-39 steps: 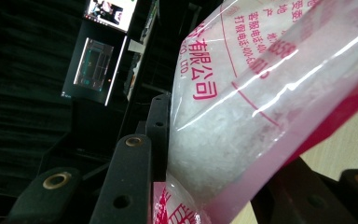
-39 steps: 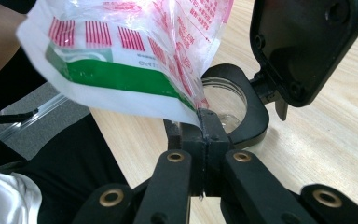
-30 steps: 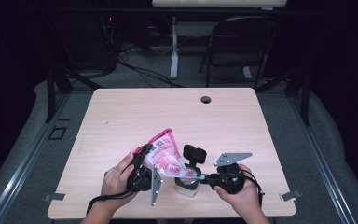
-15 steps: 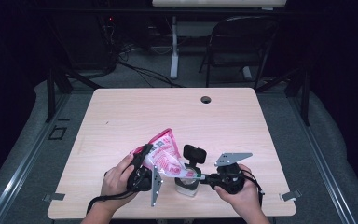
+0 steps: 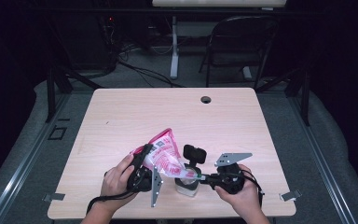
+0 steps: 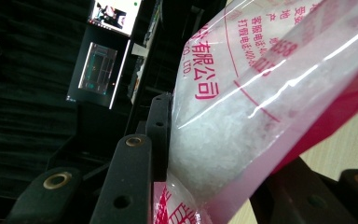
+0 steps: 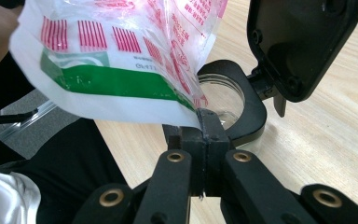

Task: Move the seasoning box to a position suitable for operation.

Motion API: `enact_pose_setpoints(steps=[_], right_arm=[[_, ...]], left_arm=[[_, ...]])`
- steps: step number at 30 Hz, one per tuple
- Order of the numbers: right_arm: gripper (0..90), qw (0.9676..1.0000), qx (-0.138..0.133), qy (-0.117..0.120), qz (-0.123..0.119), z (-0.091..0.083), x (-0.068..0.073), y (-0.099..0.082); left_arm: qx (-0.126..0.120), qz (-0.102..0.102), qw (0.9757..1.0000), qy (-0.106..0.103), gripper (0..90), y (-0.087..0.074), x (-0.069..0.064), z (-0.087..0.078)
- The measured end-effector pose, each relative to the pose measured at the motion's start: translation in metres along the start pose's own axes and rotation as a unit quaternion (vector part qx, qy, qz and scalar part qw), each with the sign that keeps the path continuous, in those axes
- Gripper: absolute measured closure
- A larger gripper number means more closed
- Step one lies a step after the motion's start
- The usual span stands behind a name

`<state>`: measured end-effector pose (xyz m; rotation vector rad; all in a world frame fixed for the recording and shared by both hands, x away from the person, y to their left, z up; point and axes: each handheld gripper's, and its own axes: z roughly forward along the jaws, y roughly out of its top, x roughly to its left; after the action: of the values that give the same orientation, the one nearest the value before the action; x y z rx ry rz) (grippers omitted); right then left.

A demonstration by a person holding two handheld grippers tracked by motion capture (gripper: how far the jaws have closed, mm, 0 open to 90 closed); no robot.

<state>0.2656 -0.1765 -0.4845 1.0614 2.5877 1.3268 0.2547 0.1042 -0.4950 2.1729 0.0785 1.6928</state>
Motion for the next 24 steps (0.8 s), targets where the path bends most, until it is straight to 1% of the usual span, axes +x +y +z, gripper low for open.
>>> enact_pose_setpoints(steps=[6,8,9,16,17,19,21,22,24], right_arm=[[90.0,1.0000,-0.001,0.000,0.002,0.0003,-0.0004,-0.0004],[90.0,1.0000,0.000,0.000,0.001,0.0001,-0.0006,-0.0004],[90.0,1.0000,-0.001,0.000,0.002,0.0003,-0.0007,-0.0006],[90.0,1.0000,0.001,-0.001,0.003,0.0004,-0.0016,-0.0011],[90.0,1.0000,0.001,-0.001,0.003,0.0004,-0.0016,-0.0011],[90.0,1.0000,-0.001,-0.002,0.006,0.0008,-0.0013,-0.0015],[90.0,1.0000,-0.002,-0.002,0.006,0.0009,-0.0013,-0.0015],[90.0,1.0000,-0.002,-0.002,0.006,0.0010,-0.0013,-0.0016],[90.0,1.0000,-0.002,-0.002,0.006,0.0010,-0.0014,-0.0016]], left_arm=[[-0.002,0.001,1.0000,0.001,69.5,0.0007,0.0002,-0.0003],[-0.002,-0.001,1.0000,0.001,69.5,0.0008,-0.0002,-0.0004],[-0.004,0.001,1.0000,0.003,69.5,0.0011,0.0003,-0.0004],[-0.004,0.003,1.0000,0.003,69.6,0.0023,0.0008,-0.0015],[-0.003,0.001,1.0000,0.001,69.6,0.0024,0.0006,-0.0017],[-0.004,0.004,1.0000,0.003,69.5,0.0028,0.0013,-0.0020],[-0.003,0.000,1.0000,0.001,69.6,0.0031,0.0013,-0.0022],[-0.005,0.004,1.0000,0.004,69.6,0.0035,0.0021,-0.0025],[-0.005,0.003,1.0000,0.003,69.6,0.0035,0.0021,-0.0025]])
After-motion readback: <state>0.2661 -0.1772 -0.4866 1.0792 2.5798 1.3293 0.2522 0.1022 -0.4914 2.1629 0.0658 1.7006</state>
